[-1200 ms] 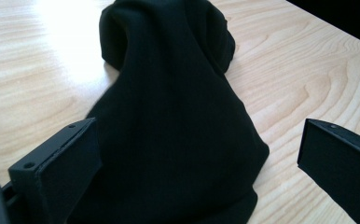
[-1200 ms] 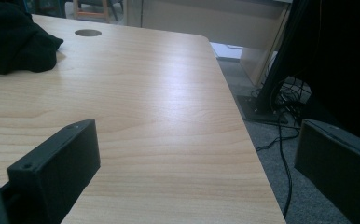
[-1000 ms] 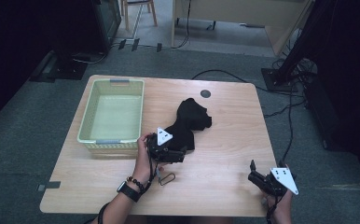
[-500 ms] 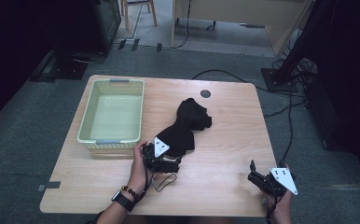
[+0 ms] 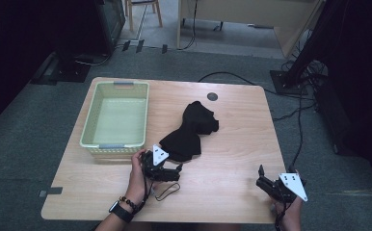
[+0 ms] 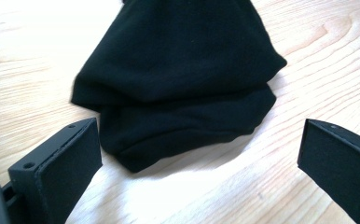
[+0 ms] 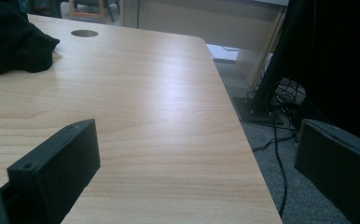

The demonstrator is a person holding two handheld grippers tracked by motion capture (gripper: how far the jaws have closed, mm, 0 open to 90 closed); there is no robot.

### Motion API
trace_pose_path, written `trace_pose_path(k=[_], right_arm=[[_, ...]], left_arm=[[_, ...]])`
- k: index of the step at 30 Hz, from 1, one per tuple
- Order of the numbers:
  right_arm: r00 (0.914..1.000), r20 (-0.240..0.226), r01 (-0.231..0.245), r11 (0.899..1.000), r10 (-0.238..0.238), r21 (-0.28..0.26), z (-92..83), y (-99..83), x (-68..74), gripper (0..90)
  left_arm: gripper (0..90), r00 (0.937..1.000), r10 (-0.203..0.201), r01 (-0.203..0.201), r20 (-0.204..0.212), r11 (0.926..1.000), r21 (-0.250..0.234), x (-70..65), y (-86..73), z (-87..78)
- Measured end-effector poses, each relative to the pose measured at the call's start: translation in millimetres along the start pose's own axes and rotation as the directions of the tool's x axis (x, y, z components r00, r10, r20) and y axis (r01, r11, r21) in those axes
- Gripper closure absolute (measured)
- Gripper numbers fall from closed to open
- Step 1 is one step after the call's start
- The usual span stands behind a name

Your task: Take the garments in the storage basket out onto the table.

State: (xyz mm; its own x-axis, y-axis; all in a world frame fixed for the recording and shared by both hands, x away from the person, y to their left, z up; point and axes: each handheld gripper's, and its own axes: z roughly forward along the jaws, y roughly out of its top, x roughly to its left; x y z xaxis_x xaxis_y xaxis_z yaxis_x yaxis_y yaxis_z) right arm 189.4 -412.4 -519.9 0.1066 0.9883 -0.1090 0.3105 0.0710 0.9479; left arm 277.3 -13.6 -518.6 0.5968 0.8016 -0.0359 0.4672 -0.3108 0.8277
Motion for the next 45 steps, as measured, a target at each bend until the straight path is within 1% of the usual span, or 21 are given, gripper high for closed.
trace_pose_path(k=[3,5,9,16,19,26,35,37,41,45], right_arm=[[1.0,0.001,0.001,1.0,-0.001,0.0,0.0,0.0,0.2,0.0],[1.0,0.002,0.001,1.0,-0.001,0.0,0.0,0.0,0.3,0.0],[1.0,0.006,0.002,1.0,-0.002,-0.002,-0.4,-0.1,0.5,0.0],[1.0,0.008,0.002,1.0,-0.002,-0.002,-0.5,-0.2,0.9,0.0],[0.9999,0.01,0.004,1.0,-0.004,-0.002,-0.6,-0.2,1.1,0.0],[0.9999,0.014,0.005,1.0,-0.005,-0.003,-0.6,-0.2,1.3,0.0],[0.9998,0.017,0.006,1.0,-0.005,-0.004,-0.6,-0.2,1.8,0.0],[0.9998,0.018,0.007,1.0,-0.007,-0.004,-0.6,-0.3,1.8,0.0],[0.9998,0.02,0.006,1.0,-0.006,-0.004,-0.6,-0.3,1.8,0.0],[0.9998,0.02,0.007,1.0,-0.007,-0.004,-0.6,-0.3,1.9,0.0]], left_arm=[[0.0,1.0,0.003,-0.003,-0.009,1.0,-0.007,3.4,-3.3,-5.2],[0.0,0.9999,-0.008,0.008,-0.013,0.9999,-0.013,6.4,-5.0,-8.2],[0.0,0.9995,-0.012,0.012,-0.029,0.9998,-0.013,12.1,-8.6,-14.0],[0.0,0.9984,-0.009,0.007,-0.055,0.9997,-0.021,20.9,-15.1,-24.9],[0.0,0.9981,-0.021,0.019,-0.059,0.9994,-0.029,24.6,-17.6,-29.0],[0.0,0.997,-0.027,0.025,-0.072,0.9991,-0.033,32.2,-23.6,-38.7],[0.0,0.9935,-0.067,0.064,-0.092,0.997,-0.044,46.6,-31.9,-52.3],[0.0,0.993,-0.069,0.065,-0.096,0.9969,-0.044,49.4,-33.6,-55.1],[0.0,0.9912,-0.086,0.081,-0.101,0.9954,-0.051,54.7,-36.8,-60.5],[0.0,0.9898,-0.09,0.085,-0.11,0.995,-0.052,59.1,-39.5,-64.6]])
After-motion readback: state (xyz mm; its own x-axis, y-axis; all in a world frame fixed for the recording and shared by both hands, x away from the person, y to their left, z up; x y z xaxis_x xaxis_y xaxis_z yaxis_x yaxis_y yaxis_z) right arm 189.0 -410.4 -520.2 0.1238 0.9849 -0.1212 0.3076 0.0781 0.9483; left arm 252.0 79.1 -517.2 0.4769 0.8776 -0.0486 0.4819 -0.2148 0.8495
